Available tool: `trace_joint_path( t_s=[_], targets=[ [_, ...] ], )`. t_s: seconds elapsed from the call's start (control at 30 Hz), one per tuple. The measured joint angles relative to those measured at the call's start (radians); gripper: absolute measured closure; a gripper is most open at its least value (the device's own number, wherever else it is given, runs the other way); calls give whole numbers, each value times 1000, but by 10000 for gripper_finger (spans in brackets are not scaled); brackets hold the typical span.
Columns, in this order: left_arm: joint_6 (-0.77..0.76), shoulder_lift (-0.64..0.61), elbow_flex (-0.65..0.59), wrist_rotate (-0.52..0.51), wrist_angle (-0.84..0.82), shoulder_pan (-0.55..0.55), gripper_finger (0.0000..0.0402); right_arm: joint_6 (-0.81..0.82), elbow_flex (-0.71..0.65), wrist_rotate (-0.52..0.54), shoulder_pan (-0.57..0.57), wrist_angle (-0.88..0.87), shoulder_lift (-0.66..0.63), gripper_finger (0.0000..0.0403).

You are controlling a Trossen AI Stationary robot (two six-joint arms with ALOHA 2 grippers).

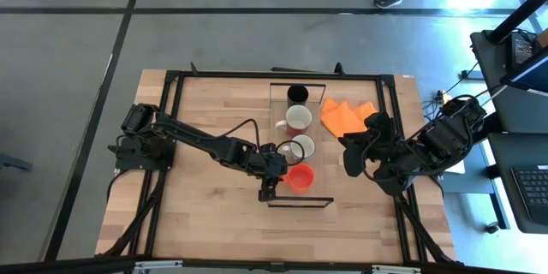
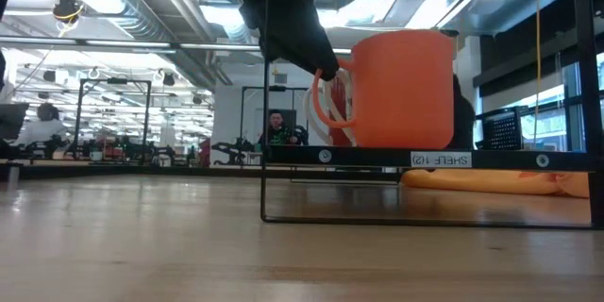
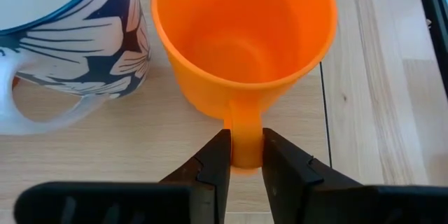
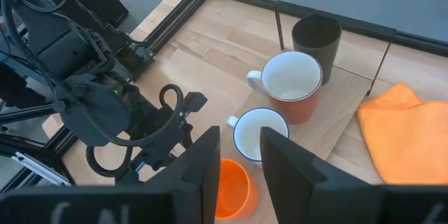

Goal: Stack small to large cups/mugs on shelf
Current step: Put the orange mug align with the white pattern cup on the shelf, then return to Home Position

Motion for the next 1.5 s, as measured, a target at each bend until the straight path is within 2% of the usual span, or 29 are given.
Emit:
trace_joint_path(
  t_s=[0.4, 0.67, 0.77, 0.9, 1.0, 1.07, 1.2, 1.33, 1.43, 1.5],
  targets=[
    [0, -12, 0, -10, 0, -10, 327, -3, 0, 0, 0, 0, 0, 298],
    [0, -90, -1, -17, -7, -9, 327, -14, 0, 0, 0, 0, 0, 298],
    [2, -138, -1, -17, -56, -9, 327, -22, 0, -10, 0, 1, 0, 298],
    [0, -239, -1, -1, -143, -18, 327, -23, 0, -112, 1, 13, 0, 298],
    [-11, -340, -1, 8, -150, -35, 327, -23, 0, -281, 1, 16, 0, 298],
    [-94, -409, -1, 38, -130, -45, 327, -23, 0, -363, 1, 16, 1, 298],
    [-154, -546, 1, 49, -31, -75, 327, -28, 0, -344, 0, 29, 1, 298],
    [-155, -632, 1, 21, -5, -117, 327, -158, 0, -334, 6, 144, 1, 298],
    [-157, -654, 1, 6, 40, -173, 327, -351, 0, -243, 30, 353, 1, 298],
    [-141, -653, -9, -29, 113, -234, 327, -520, -3, -177, 46, 556, 6, 298]
  ],
)
